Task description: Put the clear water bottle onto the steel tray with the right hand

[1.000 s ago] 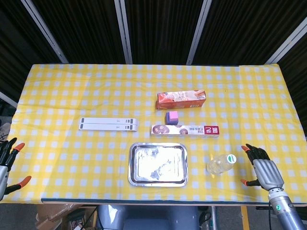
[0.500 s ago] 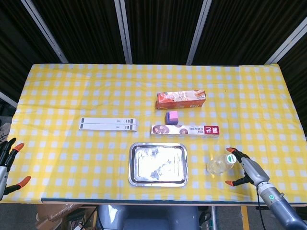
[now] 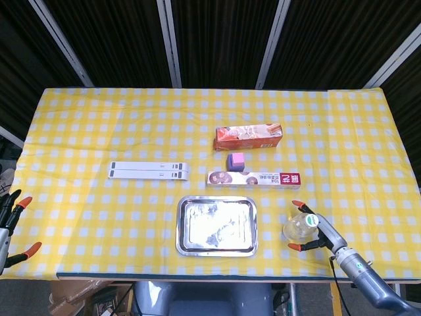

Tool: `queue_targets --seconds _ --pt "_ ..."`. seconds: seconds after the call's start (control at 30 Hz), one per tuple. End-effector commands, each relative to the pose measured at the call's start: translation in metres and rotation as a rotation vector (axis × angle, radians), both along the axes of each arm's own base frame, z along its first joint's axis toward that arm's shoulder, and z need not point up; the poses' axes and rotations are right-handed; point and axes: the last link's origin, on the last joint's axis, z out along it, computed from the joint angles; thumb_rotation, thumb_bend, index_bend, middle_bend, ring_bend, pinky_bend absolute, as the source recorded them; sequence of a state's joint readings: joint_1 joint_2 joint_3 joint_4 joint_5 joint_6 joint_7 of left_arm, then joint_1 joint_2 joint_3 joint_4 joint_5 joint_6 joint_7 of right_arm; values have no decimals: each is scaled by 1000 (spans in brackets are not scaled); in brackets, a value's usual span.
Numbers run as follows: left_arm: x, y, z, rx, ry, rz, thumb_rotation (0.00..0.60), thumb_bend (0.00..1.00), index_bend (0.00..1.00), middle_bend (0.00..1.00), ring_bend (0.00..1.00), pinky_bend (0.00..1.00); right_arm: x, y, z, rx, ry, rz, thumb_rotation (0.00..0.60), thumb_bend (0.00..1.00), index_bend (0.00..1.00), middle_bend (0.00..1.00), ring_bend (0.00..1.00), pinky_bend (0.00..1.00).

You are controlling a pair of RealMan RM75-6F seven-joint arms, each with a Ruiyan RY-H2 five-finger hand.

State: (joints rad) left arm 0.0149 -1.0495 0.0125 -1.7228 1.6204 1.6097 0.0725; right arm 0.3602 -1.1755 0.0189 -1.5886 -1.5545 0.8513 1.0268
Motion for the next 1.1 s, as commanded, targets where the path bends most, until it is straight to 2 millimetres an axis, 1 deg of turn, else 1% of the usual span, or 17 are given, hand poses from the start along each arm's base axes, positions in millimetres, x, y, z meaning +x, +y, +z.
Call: queue_targets --seconds 0.03,0.1,0.13,0.2,0.23,0.3,0.4,0.5,0.53,0.7,0.77,0.87,0.97,1.0,1.1 --pt "0 0 0 0 0 2 600 193 113 0 0 0 3 2 -12 19 -117 -11 600 0 194 156 8 0" --pt "0 0 0 -1 1 4 600 193 113 0 0 0 4 0 -15 -7 -184 -34 600 14 314 248 55 0" --pt "0 0 -1 -2 1 5 600 193 113 0 0 0 4 -1 -16 -25 -215 -45 600 34 356 280 77 0" --pt "0 0 -1 -3 2 8 600 193 114 0 0 0 4 -2 -18 -57 -266 -69 600 134 478 371 141 0" --pt "0 1 -1 -4 3 9 600 193 114 0 0 0 4 -2 -20 -78 -291 -83 600 170 518 401 162 0" --pt "0 1 -2 -6 4 11 600 193 116 0 0 0 3 -2 -24 -105 -310 -98 600 277 641 496 225 0" --pt "0 0 -3 -10 6 12 600 193 117 0 0 0 1 -2 -30 -154 -328 -137 600 390 767 595 289 0" --pt "1 0 -3 -12 5 11 600 193 118 0 0 0 0 -1 -36 -183 -321 -164 600 479 813 635 317 0" --pt "1 -1 -2 -11 4 11 600 193 118 0 0 0 1 0 -38 -190 -322 -170 600 491 815 637 319 0" --pt "0 0 -1 -8 0 14 600 193 119 0 0 0 6 3 -41 -203 -330 -160 600 517 814 638 318 0" --pt "0 0 -2 -13 -4 17 600 193 119 0 0 0 13 4 -39 -214 -353 -143 600 519 814 638 319 0" --pt "0 0 -1 -14 -4 16 600 193 120 0 0 0 28 5 -36 -222 -383 -104 600 519 814 638 318 0" --pt "0 0 -1 -15 -6 14 600 193 119 0 0 0 53 3 -33 -223 -426 -56 600 519 815 638 318 0" --pt "0 0 -1 -15 -6 14 600 193 119 0 0 0 58 3 -32 -223 -432 -48 600 519 815 638 318 0" --pt "0 0 -1 -15 -9 16 600 193 120 0 0 0 85 2 -32 -220 -454 -12 600 520 815 638 319 0"
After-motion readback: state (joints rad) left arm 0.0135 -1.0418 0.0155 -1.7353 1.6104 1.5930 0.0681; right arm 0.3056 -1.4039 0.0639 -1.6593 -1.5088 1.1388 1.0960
